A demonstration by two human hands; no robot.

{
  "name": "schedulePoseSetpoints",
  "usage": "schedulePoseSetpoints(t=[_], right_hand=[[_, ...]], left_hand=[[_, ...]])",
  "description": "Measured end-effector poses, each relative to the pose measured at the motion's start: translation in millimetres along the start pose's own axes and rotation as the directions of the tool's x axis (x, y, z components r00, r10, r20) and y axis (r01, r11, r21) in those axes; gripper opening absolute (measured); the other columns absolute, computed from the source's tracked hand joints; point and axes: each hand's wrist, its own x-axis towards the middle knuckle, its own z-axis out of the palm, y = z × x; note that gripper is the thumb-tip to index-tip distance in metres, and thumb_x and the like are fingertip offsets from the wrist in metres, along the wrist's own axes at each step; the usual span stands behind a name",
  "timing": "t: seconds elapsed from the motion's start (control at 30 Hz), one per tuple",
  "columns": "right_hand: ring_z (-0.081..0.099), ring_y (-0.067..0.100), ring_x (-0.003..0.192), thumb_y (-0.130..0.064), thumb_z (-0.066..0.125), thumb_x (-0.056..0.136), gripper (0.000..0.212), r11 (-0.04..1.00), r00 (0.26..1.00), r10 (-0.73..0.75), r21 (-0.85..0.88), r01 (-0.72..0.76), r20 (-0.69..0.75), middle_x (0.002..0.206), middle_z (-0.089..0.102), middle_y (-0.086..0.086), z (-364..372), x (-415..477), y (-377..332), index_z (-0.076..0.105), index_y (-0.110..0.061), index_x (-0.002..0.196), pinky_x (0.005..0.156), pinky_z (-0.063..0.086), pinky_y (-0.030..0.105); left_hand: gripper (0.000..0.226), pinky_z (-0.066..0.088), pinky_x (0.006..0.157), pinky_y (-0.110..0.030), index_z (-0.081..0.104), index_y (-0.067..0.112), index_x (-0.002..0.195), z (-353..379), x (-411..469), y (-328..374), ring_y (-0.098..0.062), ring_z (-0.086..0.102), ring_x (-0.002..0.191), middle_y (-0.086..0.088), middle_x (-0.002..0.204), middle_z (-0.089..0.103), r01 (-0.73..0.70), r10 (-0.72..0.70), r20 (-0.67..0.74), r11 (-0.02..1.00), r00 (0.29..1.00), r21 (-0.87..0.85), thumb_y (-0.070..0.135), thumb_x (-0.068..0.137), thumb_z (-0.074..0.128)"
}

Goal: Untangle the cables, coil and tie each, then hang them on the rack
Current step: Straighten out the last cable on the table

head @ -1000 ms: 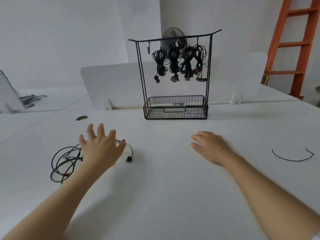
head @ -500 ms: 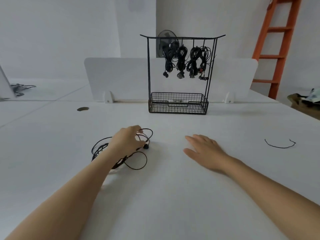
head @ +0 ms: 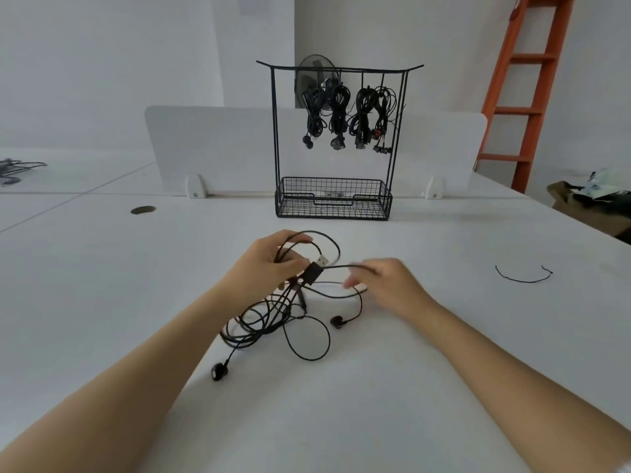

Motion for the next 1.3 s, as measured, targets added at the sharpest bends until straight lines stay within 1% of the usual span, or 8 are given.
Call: schedulePoseSetpoints(t=[0.2,0.43,0.67,0.8,0.87,1.0,1.1,1.3], right_hand=[[0.062,0.008,0.046,-0.035,0.03,0.099,0.041,0.596,0.906,0.388,0.796,-0.106,-0.17,0.05,0.065,-0.002,-46.3,9.9,6.4,0.055,-0.013,0.075,0.058,0.043,0.024],[0.063,0.017,0.043,-0.041,0.027,0.099,0.05,0.212,0.872,0.469,0.976,0.045,-0.142,0.05,0.064,0.011,-76.5,9.8,20.8,0.053,-0.003,0.081,0.042,0.049,0.017],[0.059,0.011,0.084,-0.022,0.044,0.096,0.016,0.705,0.83,0.324,0.701,0.108,-0.454,0.09,0.058,0.002,-84.1,15.7,22.4,0.058,-0.014,0.093,0.08,0.045,0.025],[0.043,0.018,0.12,0.001,0.05,0.086,0.041,0.998,0.887,-0.001,-0.052,-0.026,-0.461,0.129,0.043,0.009,-67.0,12.7,25.2,0.051,-0.012,0.125,0.092,0.03,0.014],[0.039,0.019,0.125,0.002,0.051,0.083,0.047,0.937,0.962,-0.082,-0.348,-0.014,-0.26,0.133,0.038,0.009,-55.7,10.5,26.2,0.048,-0.011,0.129,0.089,0.022,0.009],[0.04,0.021,0.122,-0.005,0.05,0.087,0.033,0.842,0.999,-0.055,-0.538,0.047,0.001,0.128,0.043,0.005,-41.9,7.9,26.5,0.058,-0.012,0.119,0.094,0.026,0.018],[0.037,0.02,0.121,-0.013,0.047,0.089,0.027,0.782,0.993,0.064,-0.623,0.011,0.097,0.126,0.045,0.003,-40.5,6.8,27.2,0.06,-0.016,0.112,0.099,0.032,0.027],[0.041,0.029,0.118,-0.029,0.041,0.094,0.033,0.564,0.981,0.13,-0.803,-0.191,-0.141,0.121,0.05,0.011,-47.6,4.9,25.3,0.049,-0.007,0.117,0.085,0.04,0.035]], left_hand=[[0.02,0.033,0.04,-0.018,0.059,0.019,0.08,-15.8,8.2,0.5,-0.006,0.051,0.035,0.005,0.053,0.063,0.08,-0.117,-0.436,0.992,0.892,-0.102,0.006,0.091,0.049],[0.03,0.018,0.031,-0.011,0.048,0.018,0.068,-58.2,17.7,-14.2,-0.004,0.028,0.027,0.011,0.033,0.031,0.141,-0.495,-0.325,0.693,0.806,-0.707,0.025,0.096,0.039],[0.029,0.02,0.037,-0.011,0.045,0.017,0.073,-96.2,12.2,-42.7,-0.01,0.031,0.036,0.005,0.054,0.041,0.007,-0.727,-0.502,0.571,0.469,-0.821,0.037,0.092,0.034],[0.044,0.038,0.089,-0.035,0.043,0.013,0.128,-90.4,15.4,-42.8,-0.026,0.045,0.114,-0.01,0.13,0.046,0.352,-0.494,-0.824,0.85,0.276,-0.392,0.037,0.091,0.044],[0.054,0.026,0.104,-0.042,0.036,0.008,0.137,-76.7,11.1,-36.6,-0.033,0.025,0.134,-0.015,0.144,0.031,0.508,-0.13,-0.889,0.852,0.439,0.126,0.031,0.09,0.051],[0.06,0.033,0.097,-0.039,0.065,0.01,0.111,-40.7,8.1,-20.5,-0.032,0.044,0.121,-0.01,0.12,0.061,-0.046,0.301,-0.239,0.704,0.923,0.708,0.055,0.077,0.043],[0.055,0.036,0.095,-0.034,0.059,0.018,0.117,-7.7,5.3,-19.0,-0.025,0.043,0.122,-0.002,0.12,0.056,-0.067,-0.019,0.093,0.555,0.995,0.829,0.059,0.083,0.046],[0.033,0.046,0.087,-0.036,0.053,0.017,0.117,-13.9,9.4,-22.8,-0.025,0.051,0.108,-0.001,0.114,0.054,0.027,-0.159,0.059,0.49,0.986,0.871,0.02,0.085,0.055]])
